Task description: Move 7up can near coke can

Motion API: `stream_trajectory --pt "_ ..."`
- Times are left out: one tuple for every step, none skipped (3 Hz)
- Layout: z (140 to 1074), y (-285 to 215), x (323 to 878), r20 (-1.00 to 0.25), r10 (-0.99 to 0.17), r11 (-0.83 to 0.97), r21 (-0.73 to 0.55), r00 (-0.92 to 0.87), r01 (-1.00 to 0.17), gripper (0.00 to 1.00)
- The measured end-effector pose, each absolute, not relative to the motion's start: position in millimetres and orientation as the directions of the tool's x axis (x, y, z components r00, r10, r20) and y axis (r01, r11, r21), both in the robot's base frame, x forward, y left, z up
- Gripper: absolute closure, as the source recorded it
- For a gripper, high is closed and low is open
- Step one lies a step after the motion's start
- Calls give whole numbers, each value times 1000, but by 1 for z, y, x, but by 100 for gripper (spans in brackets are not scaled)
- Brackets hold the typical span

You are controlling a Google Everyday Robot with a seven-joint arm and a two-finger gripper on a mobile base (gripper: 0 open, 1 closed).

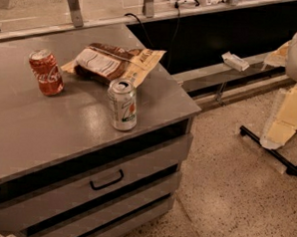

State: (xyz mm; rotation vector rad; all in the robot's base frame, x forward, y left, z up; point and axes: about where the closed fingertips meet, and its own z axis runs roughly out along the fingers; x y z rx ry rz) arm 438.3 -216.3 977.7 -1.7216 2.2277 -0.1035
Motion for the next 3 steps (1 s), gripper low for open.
stream_trajectory --pt "978 -213 440 -214 -953 266 -254 -214 -930 0" --pt "975 -178 463 -289 -945 224 -222 -156 -949 0" --pt "961 -123 490 -318 -946 129 -191 -63 -973 0"
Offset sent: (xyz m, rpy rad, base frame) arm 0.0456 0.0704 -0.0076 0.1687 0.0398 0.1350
